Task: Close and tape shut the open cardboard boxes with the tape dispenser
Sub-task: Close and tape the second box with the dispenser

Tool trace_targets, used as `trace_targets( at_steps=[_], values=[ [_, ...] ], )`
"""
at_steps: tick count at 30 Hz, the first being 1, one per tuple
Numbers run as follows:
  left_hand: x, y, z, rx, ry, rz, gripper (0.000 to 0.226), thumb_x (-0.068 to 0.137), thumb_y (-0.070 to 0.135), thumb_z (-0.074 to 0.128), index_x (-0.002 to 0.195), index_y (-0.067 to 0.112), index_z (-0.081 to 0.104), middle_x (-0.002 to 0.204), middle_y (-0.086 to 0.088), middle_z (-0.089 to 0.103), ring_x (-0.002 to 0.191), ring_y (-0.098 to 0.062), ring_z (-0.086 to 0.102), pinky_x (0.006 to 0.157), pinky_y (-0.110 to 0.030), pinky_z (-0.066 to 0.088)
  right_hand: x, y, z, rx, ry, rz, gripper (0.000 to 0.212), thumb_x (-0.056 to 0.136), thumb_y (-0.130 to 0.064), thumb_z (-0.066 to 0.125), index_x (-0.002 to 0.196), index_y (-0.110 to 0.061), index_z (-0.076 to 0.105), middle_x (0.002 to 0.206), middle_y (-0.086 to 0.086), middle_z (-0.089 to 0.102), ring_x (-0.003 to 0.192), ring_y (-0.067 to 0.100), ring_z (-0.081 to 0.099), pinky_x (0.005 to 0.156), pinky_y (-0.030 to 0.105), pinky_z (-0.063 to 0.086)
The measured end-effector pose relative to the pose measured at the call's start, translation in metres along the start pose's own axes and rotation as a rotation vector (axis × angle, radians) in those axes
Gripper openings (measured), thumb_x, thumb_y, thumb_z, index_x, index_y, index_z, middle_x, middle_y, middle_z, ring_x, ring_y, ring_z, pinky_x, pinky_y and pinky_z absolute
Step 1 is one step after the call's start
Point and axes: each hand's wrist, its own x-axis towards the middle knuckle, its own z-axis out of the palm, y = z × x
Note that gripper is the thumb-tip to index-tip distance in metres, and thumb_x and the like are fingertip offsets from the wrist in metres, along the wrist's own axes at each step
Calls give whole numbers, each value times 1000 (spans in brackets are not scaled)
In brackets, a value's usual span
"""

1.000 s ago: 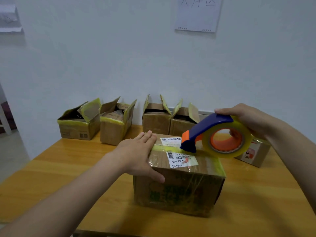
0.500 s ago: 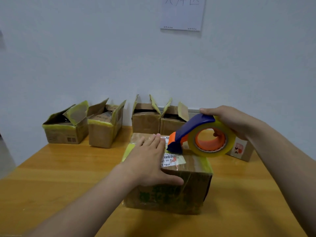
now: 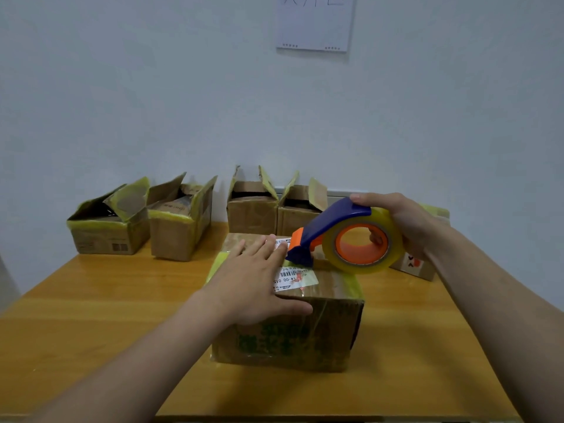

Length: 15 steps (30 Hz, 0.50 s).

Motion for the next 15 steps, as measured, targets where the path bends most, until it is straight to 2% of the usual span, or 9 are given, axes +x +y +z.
trace_targets(
  at_steps=[2, 4, 9, 15],
  values=[
    [-1, 0, -2, -1, 8, 0, 127, 67, 103, 20, 166, 26, -5, 174, 1, -7, 160, -18, -8, 127, -42, -5, -1, -3, -3, -18, 6, -2, 32, 91, -43, 66, 106, -16, 75, 90, 7, 77, 70, 16, 72, 55, 28, 54],
    [-2, -1, -3, -8, 17, 2, 128, 66, 103, 20, 166, 26, -3, 174, 2, -6, 160, -17, -7, 126, -40, -6, -3, -6, -10, -49, -17, 9, 38, 87, -43, 69, 108, -12, 75, 92, 12, 77, 73, 21, 72, 58, 32, 54],
    [-4, -3, -5, -11, 1, 3, 129, 65, 102, 21, 166, 26, -4, 174, 3, -7, 160, -15, -7, 125, -39, -8, -15, 0, -38, -8, 32, 50, 42, 74, -48, 71, 96, -12, 73, 76, 9, 70, 64, 20, 62, 62, 34, 48],
    [-5, 2, -13, 2, -64, 1, 129, 67, 101, 25, 166, 24, -6, 174, 2, -10, 160, -17, -9, 129, -43, -5, -16, 11, -36, -26, 75, 33, 43, 80, -47, 74, 101, -10, 76, 93, 23, 72, 80, 32, 64, 73, 44, 48]
  ],
)
